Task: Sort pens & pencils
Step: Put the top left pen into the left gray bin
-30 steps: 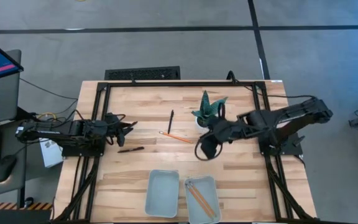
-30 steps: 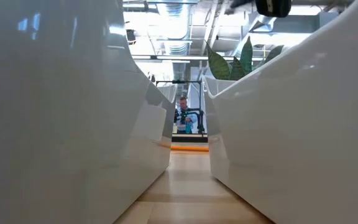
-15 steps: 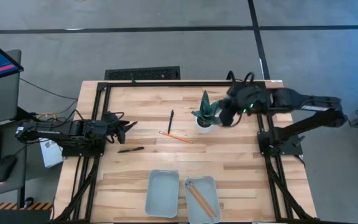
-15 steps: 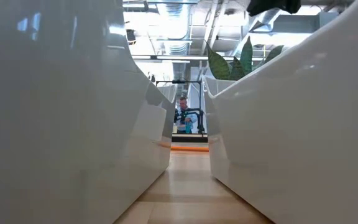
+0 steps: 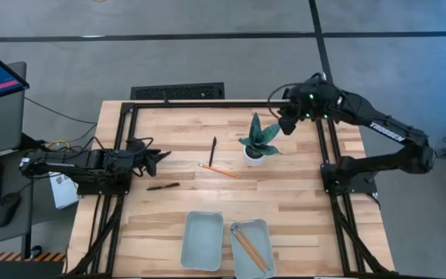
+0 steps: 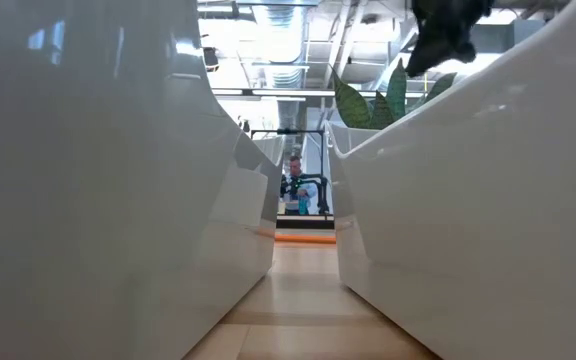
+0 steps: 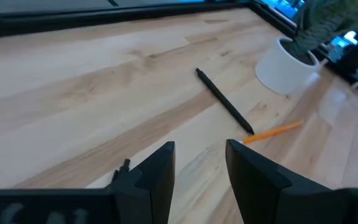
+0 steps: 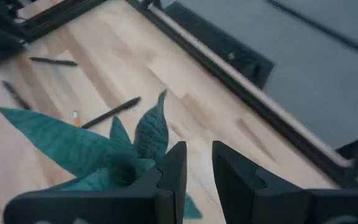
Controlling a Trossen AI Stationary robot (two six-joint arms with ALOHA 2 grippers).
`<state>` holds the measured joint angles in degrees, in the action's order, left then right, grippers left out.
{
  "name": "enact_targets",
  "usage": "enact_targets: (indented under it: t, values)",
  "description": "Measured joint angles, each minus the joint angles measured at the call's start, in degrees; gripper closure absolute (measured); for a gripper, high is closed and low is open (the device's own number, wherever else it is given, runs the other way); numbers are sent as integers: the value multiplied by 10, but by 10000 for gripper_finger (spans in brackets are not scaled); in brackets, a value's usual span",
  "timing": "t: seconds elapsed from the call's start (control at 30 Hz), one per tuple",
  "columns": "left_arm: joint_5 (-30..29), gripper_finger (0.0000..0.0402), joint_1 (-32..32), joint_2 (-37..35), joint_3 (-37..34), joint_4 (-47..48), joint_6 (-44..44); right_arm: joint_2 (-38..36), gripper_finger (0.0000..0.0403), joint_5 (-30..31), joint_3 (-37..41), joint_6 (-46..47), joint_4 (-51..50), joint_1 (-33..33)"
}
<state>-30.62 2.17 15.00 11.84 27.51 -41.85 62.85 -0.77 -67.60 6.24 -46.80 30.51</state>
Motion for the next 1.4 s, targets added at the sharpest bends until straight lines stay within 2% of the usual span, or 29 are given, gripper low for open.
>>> enact_targets:
  t: [0.17,0.3,0.5,0.67,0.87,1.03,1.2,1.4]
  values:
    - [-32,266,0,0,0,0,0,-4,305,-162,76,-16,131,85]
    - [-42,245,0,0,0,0,0,-7,305,-234,125,-2,210,121]
    - [-46,191,0,0,0,2,19,-7,305,-249,161,4,253,132]
    - [-46,166,0,0,0,3,10,-7,305,-251,188,13,315,135]
    - [-44,164,0,0,0,5,12,-7,305,-291,232,41,390,171]
    - [-46,164,0,0,0,5,67,-7,305,-293,264,64,439,189]
    - [-53,165,0,11,0,17,71,-7,305,-293,270,73,449,195]
    - [-56,165,-3,68,13,25,82,-7,305,-292,270,88,450,195]
